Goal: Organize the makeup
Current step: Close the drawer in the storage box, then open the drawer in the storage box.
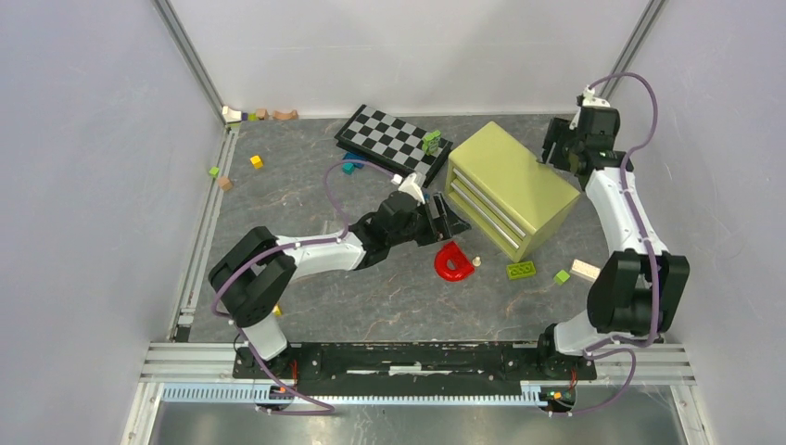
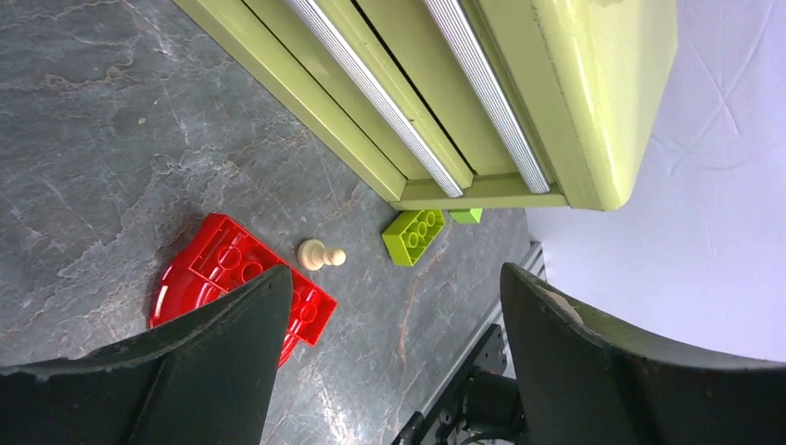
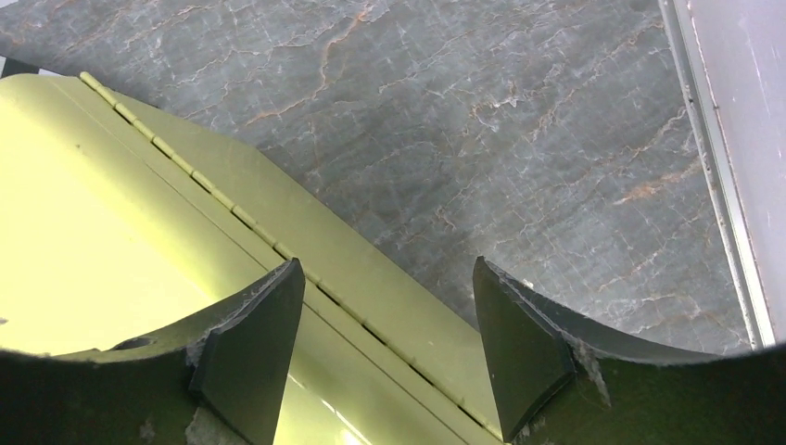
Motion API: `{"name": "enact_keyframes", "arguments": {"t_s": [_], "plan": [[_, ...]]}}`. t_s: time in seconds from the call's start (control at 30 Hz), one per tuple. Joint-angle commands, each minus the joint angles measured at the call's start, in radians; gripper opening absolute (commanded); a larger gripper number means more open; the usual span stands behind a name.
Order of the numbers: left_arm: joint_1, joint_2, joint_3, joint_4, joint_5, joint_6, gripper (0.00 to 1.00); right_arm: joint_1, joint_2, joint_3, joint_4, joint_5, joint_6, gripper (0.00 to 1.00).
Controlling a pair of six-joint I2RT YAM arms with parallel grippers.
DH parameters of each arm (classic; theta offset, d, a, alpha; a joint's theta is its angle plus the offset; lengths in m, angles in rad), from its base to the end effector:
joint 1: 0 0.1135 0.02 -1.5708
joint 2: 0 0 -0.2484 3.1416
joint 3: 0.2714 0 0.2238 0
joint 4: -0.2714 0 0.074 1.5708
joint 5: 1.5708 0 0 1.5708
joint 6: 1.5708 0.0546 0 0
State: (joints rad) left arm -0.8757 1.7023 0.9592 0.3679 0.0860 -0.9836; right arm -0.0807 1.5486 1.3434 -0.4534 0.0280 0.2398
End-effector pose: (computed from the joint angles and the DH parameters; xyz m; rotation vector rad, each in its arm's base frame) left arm 0.2343 -0.2882 0.2110 -0.0539 2.1838 -1.2478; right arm 0.3383 -0.0289 0.2980 0.3709 2.1986 0.0558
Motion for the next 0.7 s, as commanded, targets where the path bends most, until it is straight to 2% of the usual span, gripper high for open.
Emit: {"name": "enact_keyframes", "arguments": {"t_s": [0.0,0.2,0.47,0.67], "plan": [[0.022,-0.03,-0.028,0.157,0.103,-0.01,0.88,0.007,-0.071,-0.103,-0.173,-0.166,-0.014,0.74],[0.042,-0.021,-0.028,0.189,0.126,-0.019,0.86,0.007,-0.148,-0.194,-0.159,-0.272,-0.001,0.73],[0.059,0.071,0.005,0.29,0.197,-0.066,0.72,0.007,-0.229,-0.292,-0.144,-0.384,0.007,0.71],[0.063,0.13,0.003,0.356,0.212,-0.105,0.68,0.007,-0.268,-0.336,-0.117,-0.473,0.04,0.7]]}}
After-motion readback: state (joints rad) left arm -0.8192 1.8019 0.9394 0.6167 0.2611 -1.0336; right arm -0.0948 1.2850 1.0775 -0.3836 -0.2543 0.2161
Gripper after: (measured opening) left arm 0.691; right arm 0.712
